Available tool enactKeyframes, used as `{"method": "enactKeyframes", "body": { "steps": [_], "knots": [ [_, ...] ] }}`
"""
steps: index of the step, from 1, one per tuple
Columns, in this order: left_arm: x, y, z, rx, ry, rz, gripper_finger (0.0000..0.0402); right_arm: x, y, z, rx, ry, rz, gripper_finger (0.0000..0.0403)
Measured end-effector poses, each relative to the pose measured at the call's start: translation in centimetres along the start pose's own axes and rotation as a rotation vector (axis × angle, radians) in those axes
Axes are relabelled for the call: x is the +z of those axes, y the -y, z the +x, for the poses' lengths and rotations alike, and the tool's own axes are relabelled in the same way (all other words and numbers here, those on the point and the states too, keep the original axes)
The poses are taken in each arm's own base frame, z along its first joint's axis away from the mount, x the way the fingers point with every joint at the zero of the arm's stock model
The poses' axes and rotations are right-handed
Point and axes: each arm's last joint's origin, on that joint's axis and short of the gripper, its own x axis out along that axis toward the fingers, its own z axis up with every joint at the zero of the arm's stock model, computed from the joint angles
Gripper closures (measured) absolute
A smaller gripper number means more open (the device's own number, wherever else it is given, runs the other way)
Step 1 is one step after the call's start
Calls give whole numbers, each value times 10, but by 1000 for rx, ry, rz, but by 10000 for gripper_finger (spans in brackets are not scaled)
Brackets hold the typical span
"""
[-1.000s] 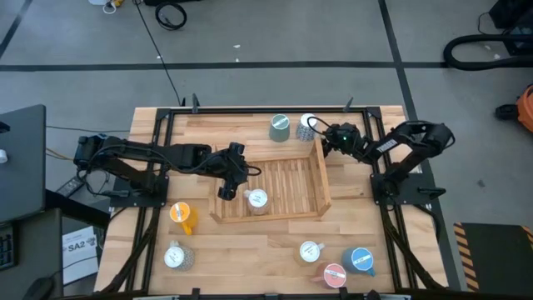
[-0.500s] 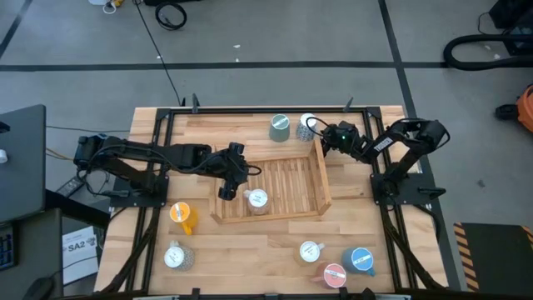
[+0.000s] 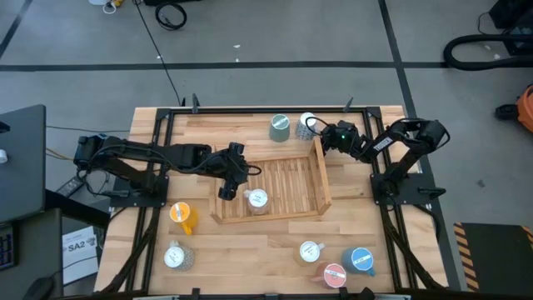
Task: Place coffee mugs
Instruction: Put the blue patterned mug on the shelf
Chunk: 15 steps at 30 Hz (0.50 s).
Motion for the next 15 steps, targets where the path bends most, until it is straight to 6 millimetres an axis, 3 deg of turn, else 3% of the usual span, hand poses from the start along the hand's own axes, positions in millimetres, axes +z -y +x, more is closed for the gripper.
{"method": "enactKeyframes", "body": {
  "steps": [15],
  "knots": [
    [0, 0, 0, 0, 0, 0, 180, 0, 0, 0, 0, 1, 0, 324]
  ]
}}
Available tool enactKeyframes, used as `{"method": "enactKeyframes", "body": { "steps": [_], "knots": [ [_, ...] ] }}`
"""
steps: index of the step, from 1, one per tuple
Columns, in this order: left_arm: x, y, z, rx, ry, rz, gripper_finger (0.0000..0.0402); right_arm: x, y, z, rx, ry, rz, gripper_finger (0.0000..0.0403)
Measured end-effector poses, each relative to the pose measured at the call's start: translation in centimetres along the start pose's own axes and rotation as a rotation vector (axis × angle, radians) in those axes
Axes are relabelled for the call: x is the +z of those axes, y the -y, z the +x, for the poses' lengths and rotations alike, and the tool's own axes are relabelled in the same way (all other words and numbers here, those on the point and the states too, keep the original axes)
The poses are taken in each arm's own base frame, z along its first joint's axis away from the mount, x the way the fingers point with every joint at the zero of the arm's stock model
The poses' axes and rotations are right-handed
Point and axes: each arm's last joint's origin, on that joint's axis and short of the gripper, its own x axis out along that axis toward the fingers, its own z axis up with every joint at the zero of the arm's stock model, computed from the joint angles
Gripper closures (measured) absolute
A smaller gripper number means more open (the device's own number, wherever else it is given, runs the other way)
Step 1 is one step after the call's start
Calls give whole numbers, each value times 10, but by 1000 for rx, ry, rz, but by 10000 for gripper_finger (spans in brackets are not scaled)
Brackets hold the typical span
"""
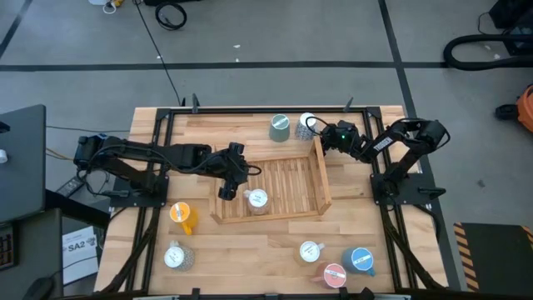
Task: Place coffee mugs
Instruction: Put the blue patterned mug on the shelf
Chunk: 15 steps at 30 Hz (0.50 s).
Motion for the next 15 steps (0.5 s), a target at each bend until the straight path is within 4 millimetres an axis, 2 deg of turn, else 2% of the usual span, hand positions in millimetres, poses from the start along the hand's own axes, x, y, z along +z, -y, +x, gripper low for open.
{"method": "enactKeyframes", "body": {
  "steps": [15],
  "knots": [
    [0, 0, 0, 0, 0, 0, 180, 0, -1, 0, 27, 1, 20, 326]
  ]
}}
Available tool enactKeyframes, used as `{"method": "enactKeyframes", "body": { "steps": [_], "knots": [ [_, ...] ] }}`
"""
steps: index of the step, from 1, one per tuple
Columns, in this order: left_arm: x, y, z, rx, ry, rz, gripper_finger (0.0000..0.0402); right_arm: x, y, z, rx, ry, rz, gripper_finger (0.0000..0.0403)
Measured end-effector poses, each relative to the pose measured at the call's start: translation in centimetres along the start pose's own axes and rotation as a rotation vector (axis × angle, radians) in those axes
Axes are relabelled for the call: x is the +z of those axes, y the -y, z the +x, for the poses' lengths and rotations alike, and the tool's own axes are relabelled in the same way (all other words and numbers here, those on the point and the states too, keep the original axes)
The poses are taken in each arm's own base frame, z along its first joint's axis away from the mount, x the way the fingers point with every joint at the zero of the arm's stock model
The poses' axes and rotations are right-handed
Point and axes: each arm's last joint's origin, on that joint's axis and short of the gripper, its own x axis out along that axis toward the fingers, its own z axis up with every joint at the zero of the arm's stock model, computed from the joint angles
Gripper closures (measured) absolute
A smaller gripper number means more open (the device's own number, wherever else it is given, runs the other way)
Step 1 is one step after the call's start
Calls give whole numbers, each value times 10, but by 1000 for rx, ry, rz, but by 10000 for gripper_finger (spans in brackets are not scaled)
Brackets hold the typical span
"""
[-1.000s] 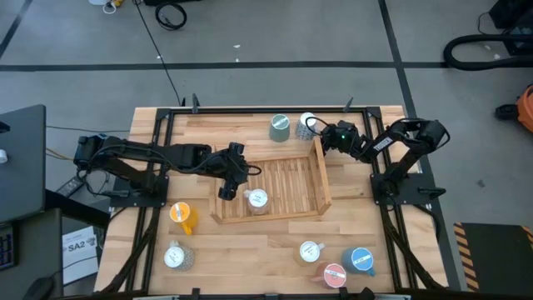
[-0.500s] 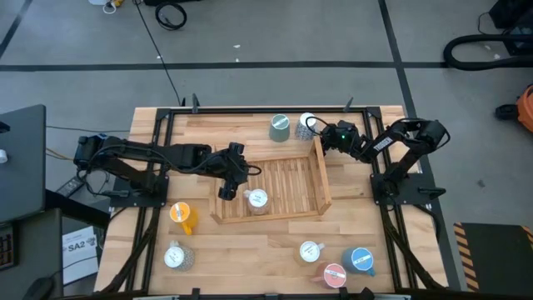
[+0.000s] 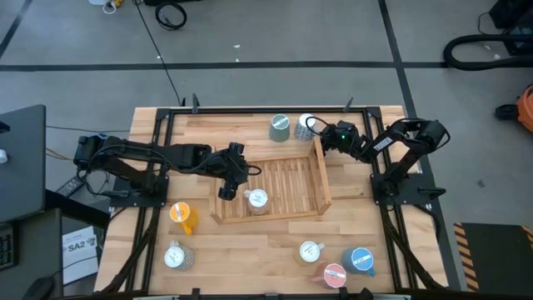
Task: Place coffee mugs
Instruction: Put the blue patterned mug on the shelf
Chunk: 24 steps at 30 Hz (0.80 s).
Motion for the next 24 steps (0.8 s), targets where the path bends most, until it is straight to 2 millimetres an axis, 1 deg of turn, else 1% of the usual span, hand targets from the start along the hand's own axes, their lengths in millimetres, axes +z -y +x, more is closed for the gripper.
{"method": "enactKeyframes", "body": {
  "steps": [24],
  "knots": [
    [0, 0, 0, 0, 0, -7, 180, 0, 1, 0, -23, 0, 7, 326]
  ]
}}
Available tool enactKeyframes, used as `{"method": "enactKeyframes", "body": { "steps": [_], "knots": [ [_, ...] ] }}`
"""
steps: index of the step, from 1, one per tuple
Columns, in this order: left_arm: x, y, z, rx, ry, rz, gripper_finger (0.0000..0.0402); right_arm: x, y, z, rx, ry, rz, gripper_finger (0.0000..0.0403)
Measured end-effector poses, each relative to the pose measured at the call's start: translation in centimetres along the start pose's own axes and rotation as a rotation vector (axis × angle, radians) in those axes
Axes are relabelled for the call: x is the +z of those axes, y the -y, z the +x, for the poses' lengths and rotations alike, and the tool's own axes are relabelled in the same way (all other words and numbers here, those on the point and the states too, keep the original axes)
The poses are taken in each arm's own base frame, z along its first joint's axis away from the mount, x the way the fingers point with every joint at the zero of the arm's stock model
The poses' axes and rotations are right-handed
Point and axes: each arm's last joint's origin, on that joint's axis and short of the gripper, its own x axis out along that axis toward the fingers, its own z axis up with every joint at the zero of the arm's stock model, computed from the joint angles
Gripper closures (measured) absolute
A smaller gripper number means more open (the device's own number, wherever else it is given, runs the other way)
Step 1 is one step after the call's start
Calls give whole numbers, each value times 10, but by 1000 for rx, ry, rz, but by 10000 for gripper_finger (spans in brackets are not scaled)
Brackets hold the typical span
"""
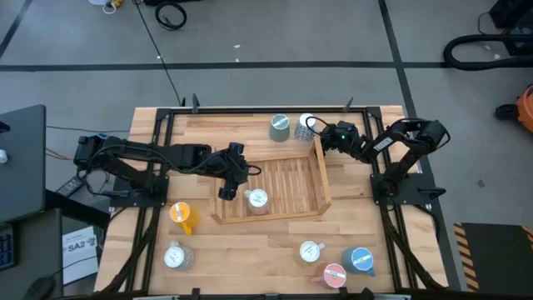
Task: Place coffee mugs
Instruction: Put the blue patterned mug on the shelf
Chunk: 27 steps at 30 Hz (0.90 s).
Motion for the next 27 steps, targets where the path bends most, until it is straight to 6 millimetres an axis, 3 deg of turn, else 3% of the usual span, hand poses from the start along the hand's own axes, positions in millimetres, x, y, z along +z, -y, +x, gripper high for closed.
{"method": "enactKeyframes", "body": {
  "steps": [27],
  "knots": [
    [0, 0, 0, 0, 0, -1, 180, 8, 0, 0, -6, 80, 9, 326]
  ]
}}
